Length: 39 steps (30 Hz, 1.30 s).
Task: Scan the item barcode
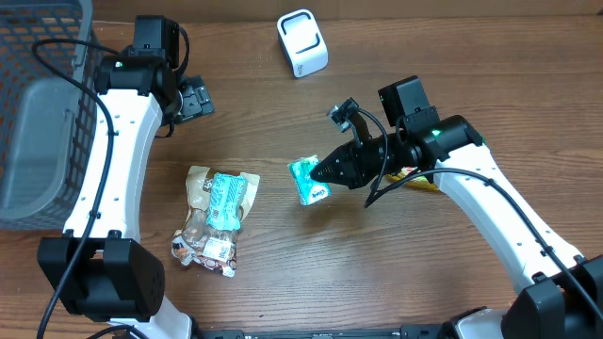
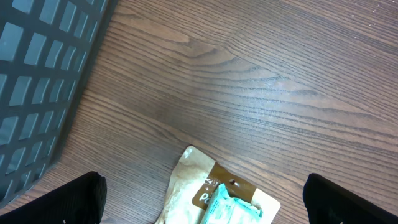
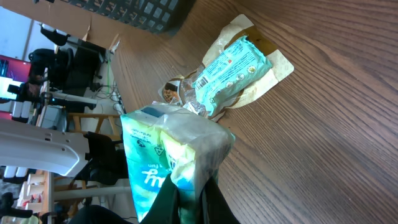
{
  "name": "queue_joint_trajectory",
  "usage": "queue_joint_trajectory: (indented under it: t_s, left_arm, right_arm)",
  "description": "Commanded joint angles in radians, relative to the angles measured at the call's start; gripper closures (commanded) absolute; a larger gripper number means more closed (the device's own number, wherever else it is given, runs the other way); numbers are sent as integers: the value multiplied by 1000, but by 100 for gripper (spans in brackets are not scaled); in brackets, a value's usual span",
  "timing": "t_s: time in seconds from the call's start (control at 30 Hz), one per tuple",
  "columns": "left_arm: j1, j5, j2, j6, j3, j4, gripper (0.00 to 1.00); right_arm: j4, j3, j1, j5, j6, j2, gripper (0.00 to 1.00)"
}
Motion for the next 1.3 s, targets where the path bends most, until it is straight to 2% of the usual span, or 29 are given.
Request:
queue_joint_trajectory:
  t_s: [0.0,0.17,0.37,0.5,0.8,1.27]
  left_arm:
    - [1,3,-13,14,9,-1,0]
    - [1,4,-13,14,9,-1,0]
    - [1,4,-13,14,9,-1,0]
    - [1,4,-13,14,9,-1,0]
    - [1,4,-13,14,9,-1,1]
    - [1,4,-13,14,9,-1,0]
  right_arm:
    - [0,4,-3,-5,-9,-16,96]
    - [2,4,-3,-33,-7,-16,96]
    - [38,4,-71,-384,-8,-16,96]
    - [52,4,-162,-546,-20,-16,96]
    - [52,4,-242,-675,-31,-16,96]
    - [51,4,-242,-677,-30,-17,96]
